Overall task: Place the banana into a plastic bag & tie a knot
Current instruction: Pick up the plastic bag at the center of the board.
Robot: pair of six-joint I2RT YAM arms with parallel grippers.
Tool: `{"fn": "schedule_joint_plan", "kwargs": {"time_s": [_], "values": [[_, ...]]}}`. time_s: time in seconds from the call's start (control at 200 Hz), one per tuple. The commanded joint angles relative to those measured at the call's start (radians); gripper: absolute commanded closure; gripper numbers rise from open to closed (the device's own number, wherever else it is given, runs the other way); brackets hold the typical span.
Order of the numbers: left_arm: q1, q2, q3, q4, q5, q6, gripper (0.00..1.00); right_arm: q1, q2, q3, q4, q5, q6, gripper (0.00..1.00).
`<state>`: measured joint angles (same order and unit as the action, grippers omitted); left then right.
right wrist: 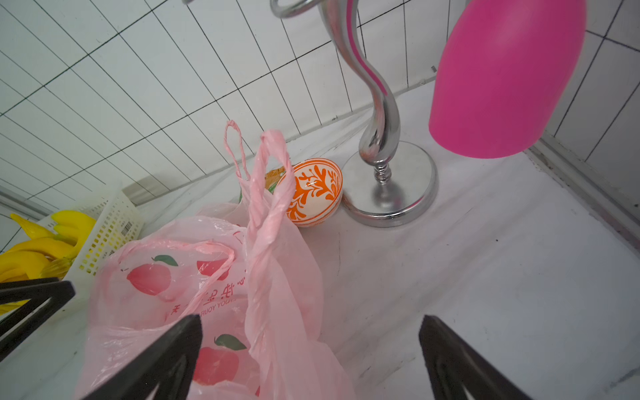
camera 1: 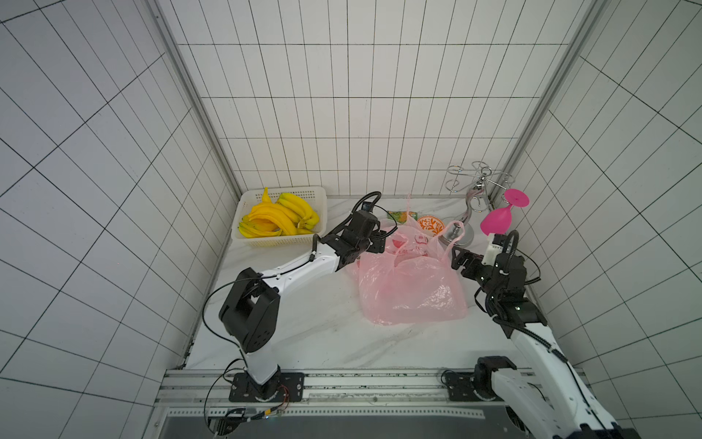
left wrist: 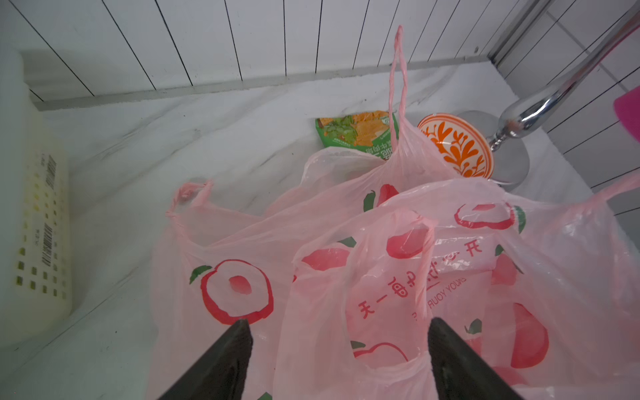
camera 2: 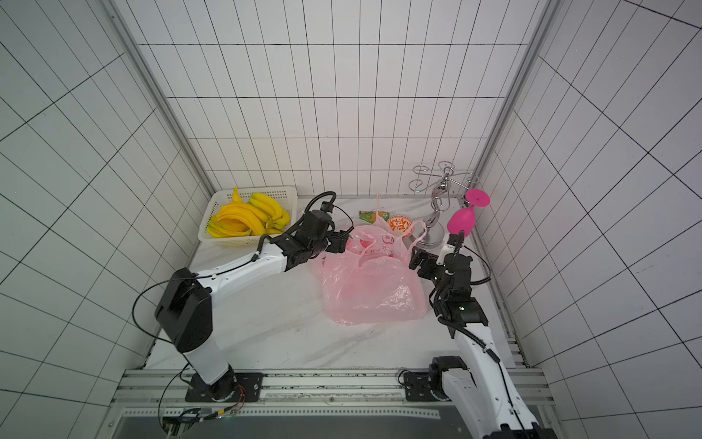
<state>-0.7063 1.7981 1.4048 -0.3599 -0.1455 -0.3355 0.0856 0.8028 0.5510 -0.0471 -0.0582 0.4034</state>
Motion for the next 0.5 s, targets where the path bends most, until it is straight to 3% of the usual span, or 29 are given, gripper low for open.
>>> {"fn": "schedule_joint_plan", "kwargs": {"time_s": [0.0, 0.08, 0.165, 0.32, 0.39, 0.495], "values": [[-0.012, 0.054, 0.074, -0.106, 0.032, 0.008, 0.3, 0.044, 0.004, 0.126, -0.046, 0.032, -0.014, 0.0], [-0.019, 0.082, 0.095, -0.114, 0.025, 0.012, 0.39, 0.076, 0.009, 0.133, -0.048, 0.052, -0.015, 0.0], [-0.023, 0.097, 0.106, -0.114, 0.029, 0.025, 0.59, 0.091, 0.023, 0.158, -0.07, 0.06, -0.021, 0.01], [-0.024, 0.081, 0.093, -0.117, 0.023, 0.058, 0.82, 0.097, 0.045, 0.23, -0.144, 0.082, -0.049, 0.01], [-0.025, 0.036, 0.065, -0.101, 0.013, 0.07, 0.97, 0.097, 0.045, 0.265, -0.177, 0.093, -0.067, 0.01], [-0.03, -0.091, -0.021, -0.039, -0.009, 0.09, 1.0, 0.097, 0.04, 0.326, -0.232, 0.107, -0.091, 0.01]]}}
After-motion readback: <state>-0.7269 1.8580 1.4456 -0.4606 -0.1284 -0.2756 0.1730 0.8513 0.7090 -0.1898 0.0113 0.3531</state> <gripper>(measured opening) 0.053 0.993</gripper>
